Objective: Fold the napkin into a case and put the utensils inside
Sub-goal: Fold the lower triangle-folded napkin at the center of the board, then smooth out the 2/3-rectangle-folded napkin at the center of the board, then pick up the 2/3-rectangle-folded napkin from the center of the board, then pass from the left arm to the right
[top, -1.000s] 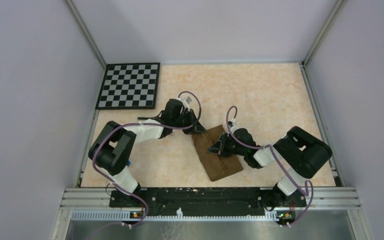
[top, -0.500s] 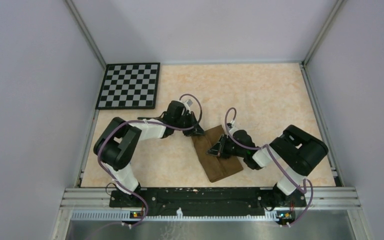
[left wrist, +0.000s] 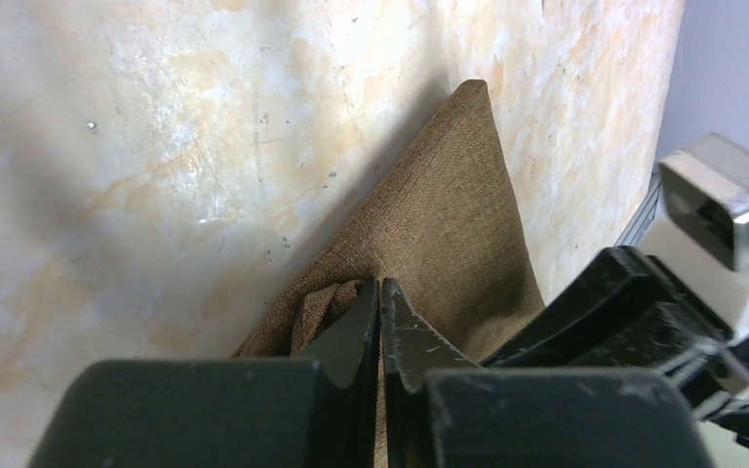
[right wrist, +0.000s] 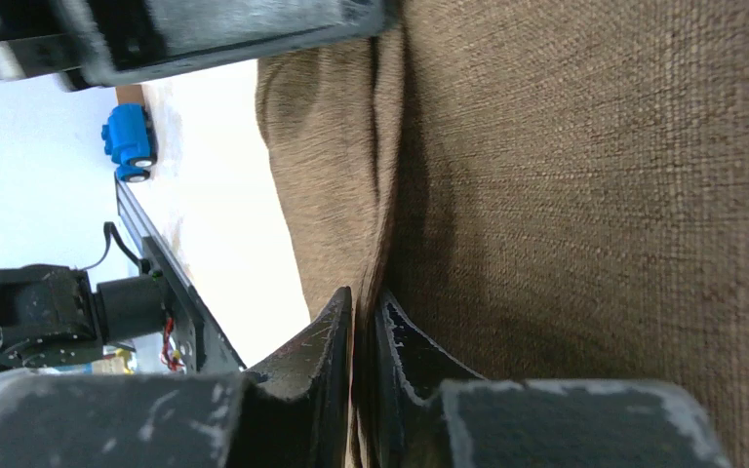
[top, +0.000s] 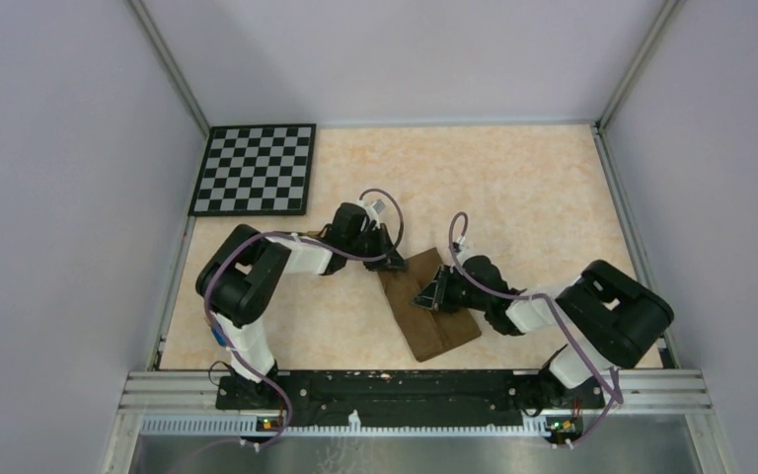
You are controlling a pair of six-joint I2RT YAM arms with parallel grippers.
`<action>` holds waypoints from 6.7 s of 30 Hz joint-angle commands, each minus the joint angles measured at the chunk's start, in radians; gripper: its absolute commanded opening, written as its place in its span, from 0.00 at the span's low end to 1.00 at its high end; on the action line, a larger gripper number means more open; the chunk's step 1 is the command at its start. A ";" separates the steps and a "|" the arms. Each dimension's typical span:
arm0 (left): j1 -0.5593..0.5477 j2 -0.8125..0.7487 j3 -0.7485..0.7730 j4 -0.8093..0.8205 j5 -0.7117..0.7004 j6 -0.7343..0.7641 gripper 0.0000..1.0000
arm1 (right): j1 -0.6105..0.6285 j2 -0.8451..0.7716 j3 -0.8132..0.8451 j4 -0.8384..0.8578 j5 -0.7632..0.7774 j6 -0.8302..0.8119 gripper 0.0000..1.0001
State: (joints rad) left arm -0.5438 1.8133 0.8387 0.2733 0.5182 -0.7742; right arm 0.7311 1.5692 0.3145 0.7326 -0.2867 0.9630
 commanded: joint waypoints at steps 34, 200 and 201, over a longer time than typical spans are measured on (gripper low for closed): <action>0.039 0.124 -0.047 0.162 0.098 0.052 0.00 | -0.025 0.040 -0.016 0.101 -0.359 -0.231 0.23; -0.706 0.028 0.493 -0.870 -0.846 -0.045 0.00 | -0.601 -0.139 0.022 -0.214 -0.496 -0.158 0.80; -0.706 0.022 0.490 -0.869 -0.843 -0.046 0.00 | -0.572 -0.117 0.026 -0.193 -0.484 -0.140 0.80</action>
State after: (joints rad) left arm -1.2510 1.8992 1.3468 -0.6395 -0.3386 -0.7990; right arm 0.0719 1.3849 0.3397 0.3267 -0.7448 0.7349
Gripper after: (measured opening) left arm 0.015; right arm 0.797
